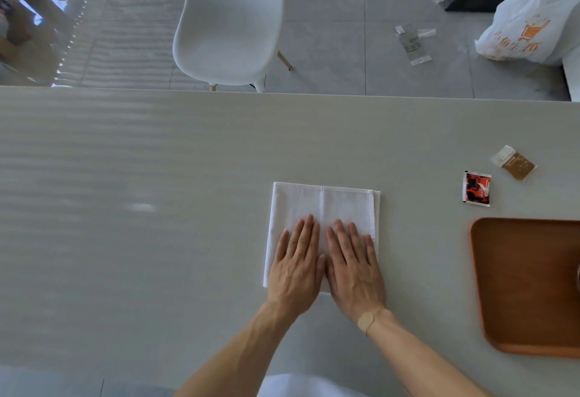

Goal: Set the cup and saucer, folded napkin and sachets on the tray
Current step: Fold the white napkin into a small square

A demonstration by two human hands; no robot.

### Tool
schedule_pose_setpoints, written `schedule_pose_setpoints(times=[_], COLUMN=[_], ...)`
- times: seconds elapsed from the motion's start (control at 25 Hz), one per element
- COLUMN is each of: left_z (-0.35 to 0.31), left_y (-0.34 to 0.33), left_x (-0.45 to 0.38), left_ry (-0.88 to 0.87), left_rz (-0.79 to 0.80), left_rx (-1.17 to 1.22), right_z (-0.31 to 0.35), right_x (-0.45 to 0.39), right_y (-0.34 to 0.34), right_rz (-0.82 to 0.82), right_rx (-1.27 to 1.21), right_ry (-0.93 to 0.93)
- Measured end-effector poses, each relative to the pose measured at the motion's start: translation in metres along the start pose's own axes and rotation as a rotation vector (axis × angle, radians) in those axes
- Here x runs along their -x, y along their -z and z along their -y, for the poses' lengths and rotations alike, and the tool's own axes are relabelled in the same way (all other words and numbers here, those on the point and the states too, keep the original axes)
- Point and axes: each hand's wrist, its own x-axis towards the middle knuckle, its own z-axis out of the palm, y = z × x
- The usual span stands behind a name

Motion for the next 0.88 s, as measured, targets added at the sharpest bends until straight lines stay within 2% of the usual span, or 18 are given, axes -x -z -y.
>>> schedule_pose_setpoints(times=[0.28, 0.52, 0.88], left_z=[0.063, 0.076, 0.076], left_y=[0.008, 0.007, 0.011], left_x=[0.015, 0.027, 0.027], left_ry=[-0.019, 0.095, 0.086], left_rz=[0.039, 0.042, 0.057], left_rx=[-0.087, -0.157, -0.137], right_z=[-0.025, -0.035, -0.033], right_x=[0.007, 0.009, 0.010], right_y=[0.000, -0.002, 0.007], right_rz=[0.004, -0.029, 0.004], right_rx=[0.007, 0.000, 0.022], right_ry=[-0.050, -0.069, -0.041])
